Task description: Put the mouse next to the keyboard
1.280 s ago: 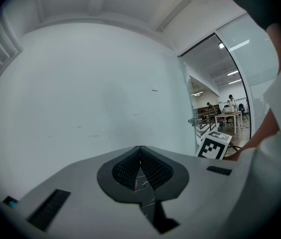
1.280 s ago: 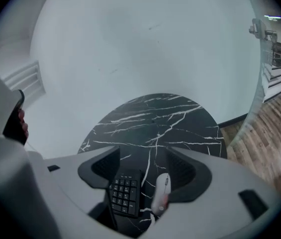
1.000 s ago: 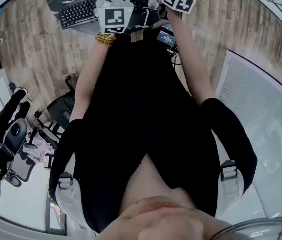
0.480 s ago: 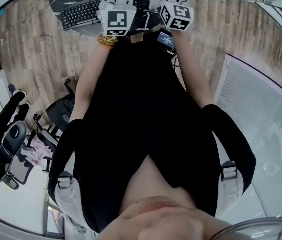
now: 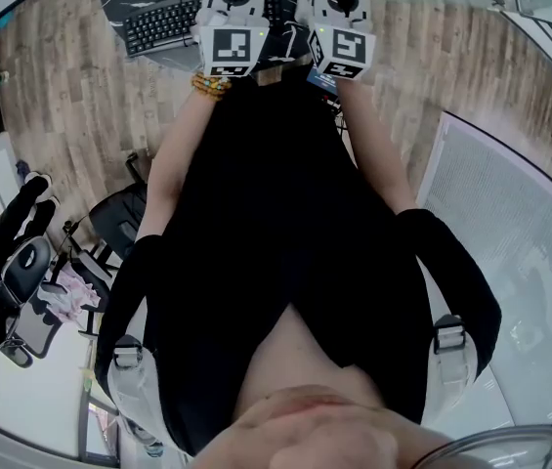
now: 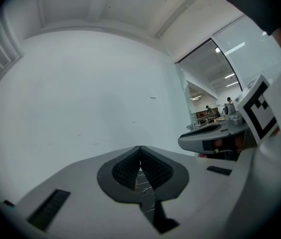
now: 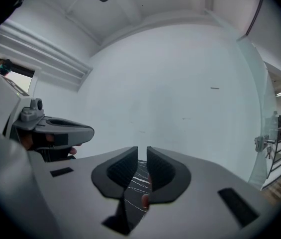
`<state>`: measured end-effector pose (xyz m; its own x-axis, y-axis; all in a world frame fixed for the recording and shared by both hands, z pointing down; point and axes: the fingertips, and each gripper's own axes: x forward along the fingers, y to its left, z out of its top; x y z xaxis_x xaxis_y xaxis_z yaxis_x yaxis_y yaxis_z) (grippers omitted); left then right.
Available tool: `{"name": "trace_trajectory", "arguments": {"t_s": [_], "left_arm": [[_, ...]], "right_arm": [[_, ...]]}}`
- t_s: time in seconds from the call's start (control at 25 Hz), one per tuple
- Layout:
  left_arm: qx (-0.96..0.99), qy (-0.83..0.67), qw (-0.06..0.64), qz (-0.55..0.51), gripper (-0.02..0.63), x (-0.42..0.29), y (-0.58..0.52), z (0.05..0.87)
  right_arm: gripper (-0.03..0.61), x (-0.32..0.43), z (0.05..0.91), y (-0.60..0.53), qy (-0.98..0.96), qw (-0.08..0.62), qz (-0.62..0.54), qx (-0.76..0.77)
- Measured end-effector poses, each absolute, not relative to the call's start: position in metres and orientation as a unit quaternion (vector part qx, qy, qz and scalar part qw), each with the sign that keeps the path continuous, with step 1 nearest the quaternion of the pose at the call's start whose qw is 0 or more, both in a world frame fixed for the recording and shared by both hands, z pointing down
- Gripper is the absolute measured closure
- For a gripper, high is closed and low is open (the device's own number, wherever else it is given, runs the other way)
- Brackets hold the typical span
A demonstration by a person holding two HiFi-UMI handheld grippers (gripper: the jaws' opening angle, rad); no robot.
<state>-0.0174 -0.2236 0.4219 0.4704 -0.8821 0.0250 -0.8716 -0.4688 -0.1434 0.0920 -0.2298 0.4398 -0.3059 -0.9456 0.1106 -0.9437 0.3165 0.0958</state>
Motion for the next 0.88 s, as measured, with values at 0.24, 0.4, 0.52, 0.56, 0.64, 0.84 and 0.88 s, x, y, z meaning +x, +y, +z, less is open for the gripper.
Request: {"name": "trace_trajectory", "arguments": {"t_s": [0.24,0.4,0.52,0.56,0.64,0.84,0.88], "left_arm": [[-0.854,0.514,0.063,-0.042,0.600,-0.019,-0.222,0.415],[-0.852,0.519,0.062,-0.039,0.600,-0.023,-0.222,0.414],[-0.851,0.519,0.063,-0.039,0.600,-0.024,-0.222,0.414],[-0.852,0.519,0.064,-0.038,0.600,-0.024,-0.222,0.414],[-0.852,0.519,0.064,-0.036,0.600,-0.024,-0.221,0.413],[-0.852,0.518,0.064,-0.035,0.600,-0.023,-0.219,0.413],[-0.852,0.518,0.064,-0.036,0.600,-0.022,-0.219,0.413]], "right_arm": [[0.525,0.085,0.421,-0.221,-0.811,0.058,-0.026,0.582],[0.529,0.080,0.417,-0.218,-0.813,0.054,-0.035,0.579],[0.534,0.078,0.412,-0.216,-0.814,0.052,-0.043,0.577],[0.535,0.078,0.410,-0.215,-0.814,0.050,-0.046,0.576],[0.537,0.079,0.406,-0.214,-0.815,0.048,-0.050,0.576],[0.541,0.082,0.405,-0.213,-0.818,0.044,-0.046,0.572],[0.543,0.082,0.405,-0.212,-0.818,0.045,-0.046,0.571]]}}
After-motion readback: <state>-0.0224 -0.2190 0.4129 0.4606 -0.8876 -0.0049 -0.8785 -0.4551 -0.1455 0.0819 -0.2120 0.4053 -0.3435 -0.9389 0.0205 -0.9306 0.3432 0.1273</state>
